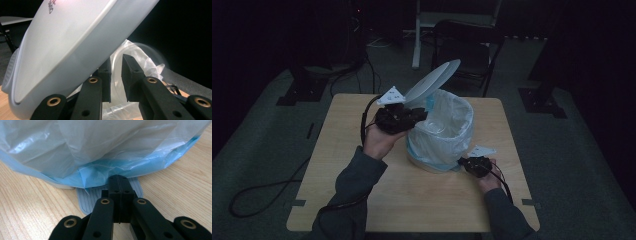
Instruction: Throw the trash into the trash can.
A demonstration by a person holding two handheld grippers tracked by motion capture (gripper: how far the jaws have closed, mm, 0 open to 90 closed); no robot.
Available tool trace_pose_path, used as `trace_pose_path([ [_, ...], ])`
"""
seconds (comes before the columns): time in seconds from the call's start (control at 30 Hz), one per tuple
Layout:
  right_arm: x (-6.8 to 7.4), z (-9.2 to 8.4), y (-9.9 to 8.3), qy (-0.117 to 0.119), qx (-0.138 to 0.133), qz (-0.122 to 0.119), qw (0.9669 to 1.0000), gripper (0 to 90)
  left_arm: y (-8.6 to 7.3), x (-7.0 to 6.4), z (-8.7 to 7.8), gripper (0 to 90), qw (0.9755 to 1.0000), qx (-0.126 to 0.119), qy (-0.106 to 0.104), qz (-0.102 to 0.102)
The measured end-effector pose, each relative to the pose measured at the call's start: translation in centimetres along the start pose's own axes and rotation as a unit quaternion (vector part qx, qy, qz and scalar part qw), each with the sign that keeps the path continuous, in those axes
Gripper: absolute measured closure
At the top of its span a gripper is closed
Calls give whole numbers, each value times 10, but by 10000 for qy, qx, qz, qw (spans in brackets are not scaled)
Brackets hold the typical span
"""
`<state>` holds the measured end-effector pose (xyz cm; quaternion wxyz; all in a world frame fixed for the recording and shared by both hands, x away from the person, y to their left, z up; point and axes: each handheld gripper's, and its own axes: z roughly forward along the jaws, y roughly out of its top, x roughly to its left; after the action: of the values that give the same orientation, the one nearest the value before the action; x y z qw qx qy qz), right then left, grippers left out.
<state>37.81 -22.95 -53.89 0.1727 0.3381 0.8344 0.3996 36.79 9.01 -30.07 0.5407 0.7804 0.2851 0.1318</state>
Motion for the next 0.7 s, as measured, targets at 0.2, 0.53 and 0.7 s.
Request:
trace_pose_path([
  [0.2, 0, 0, 0, 1, -1, -2, 10000, 900, 0, -1, -2, 758, 10000, -34, -34, 9],
  [0.53, 0, 0, 0, 19, -10, 14, 10000, 900, -7, -2, -16, 736, 9999, -122, -30, -10],
  [0.7, 0, 0, 0, 19, -8, 14, 10000, 900, -11, 1, -24, 731, 9998, -180, 6, -59],
])
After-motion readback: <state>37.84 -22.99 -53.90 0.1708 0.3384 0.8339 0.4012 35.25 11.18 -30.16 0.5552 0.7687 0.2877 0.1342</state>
